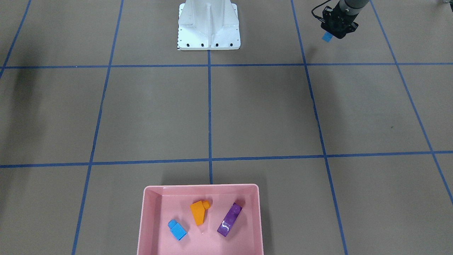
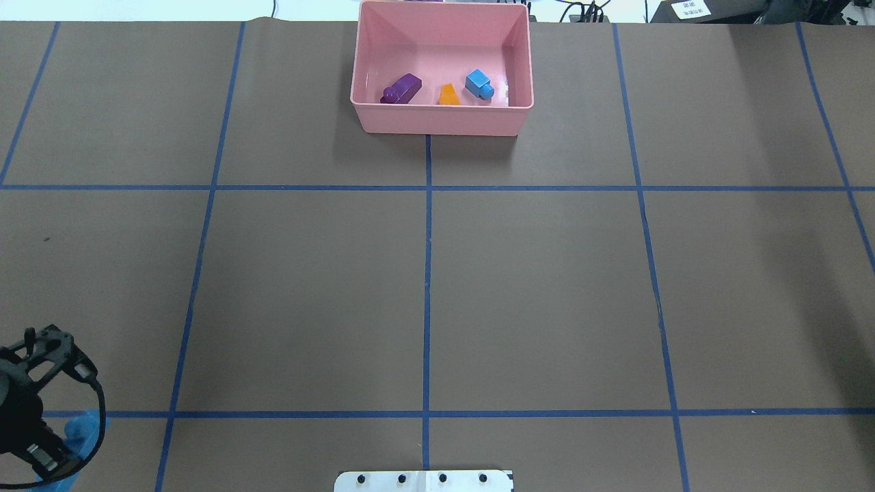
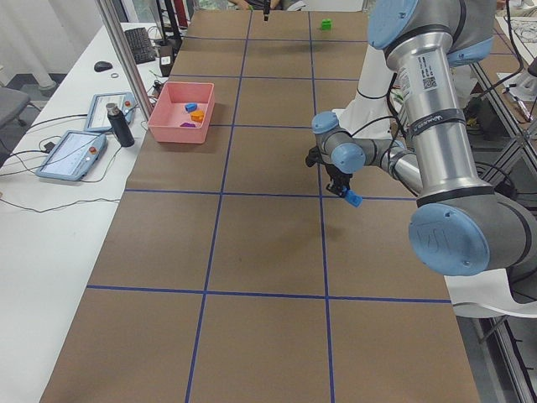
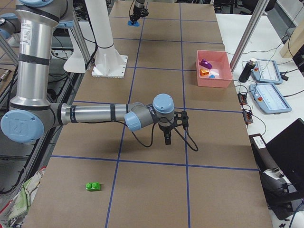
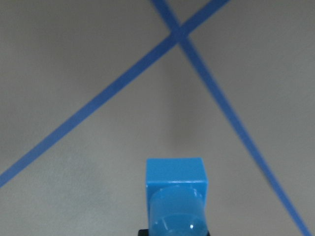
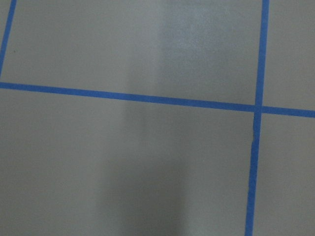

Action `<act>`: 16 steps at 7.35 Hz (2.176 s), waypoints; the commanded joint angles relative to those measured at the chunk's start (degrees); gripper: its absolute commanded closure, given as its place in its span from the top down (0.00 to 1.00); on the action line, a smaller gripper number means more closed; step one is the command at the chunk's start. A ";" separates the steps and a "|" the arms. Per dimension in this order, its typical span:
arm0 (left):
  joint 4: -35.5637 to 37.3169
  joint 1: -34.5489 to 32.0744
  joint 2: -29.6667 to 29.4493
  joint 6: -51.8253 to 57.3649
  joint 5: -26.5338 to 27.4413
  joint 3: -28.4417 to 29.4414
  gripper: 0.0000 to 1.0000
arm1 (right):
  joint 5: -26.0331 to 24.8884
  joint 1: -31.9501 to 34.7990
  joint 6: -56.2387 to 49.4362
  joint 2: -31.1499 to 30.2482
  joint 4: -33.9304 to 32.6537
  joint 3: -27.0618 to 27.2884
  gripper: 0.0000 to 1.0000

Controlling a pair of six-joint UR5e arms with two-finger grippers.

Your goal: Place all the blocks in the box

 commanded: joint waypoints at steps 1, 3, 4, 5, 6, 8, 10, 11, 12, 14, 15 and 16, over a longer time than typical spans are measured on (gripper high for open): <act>0.67 -14.42 -6.36 0.06 -7.62 0.76 0.00 | -0.90 0.32 -5.35 -6.39 -0.02 -0.02 1.00; 7.59 -26.92 -19.86 0.23 -14.13 7.33 0.00 | -2.04 0.06 -6.96 -13.08 0.15 0.07 1.00; 9.80 -30.37 -25.15 0.23 -16.60 9.89 0.00 | -2.04 -0.47 -11.49 -16.42 0.07 -0.02 1.00; 10.43 -32.92 -28.94 0.06 -18.36 12.43 0.00 | -2.91 -0.56 -15.02 -19.15 0.07 -0.63 1.00; 10.44 -35.30 -33.59 -1.68 -18.47 15.85 0.00 | -7.01 -0.73 -18.62 -21.96 -0.02 -0.98 1.00; 9.82 -36.11 -45.71 -11.08 -18.12 23.67 0.00 | -9.34 -0.82 -25.39 -24.35 0.06 -4.21 1.00; 9.82 -38.91 -49.54 -11.81 -17.94 26.69 0.00 | -8.99 -0.82 -30.68 -24.44 0.50 -8.79 1.00; 9.65 -39.62 -50.33 -11.72 -17.94 27.57 0.00 | -8.55 -0.82 -32.09 -24.88 0.50 -9.50 1.00; 10.08 -39.89 -52.51 -11.98 -17.85 28.36 0.00 | -8.46 -0.82 -32.19 -24.97 0.42 -9.94 1.00; 9.91 -40.16 -53.76 -11.81 -17.76 29.07 0.00 | -5.40 -0.91 -32.28 -24.54 0.42 -12.65 1.00; 10.00 -40.16 -54.64 -11.90 -17.76 29.33 0.00 | -3.38 -1.00 -32.54 -24.10 0.33 -13.54 1.00; 10.00 -40.16 -54.99 -11.81 -17.24 29.33 0.00 | -1.97 -1.09 -32.46 -23.66 0.33 -14.51 1.00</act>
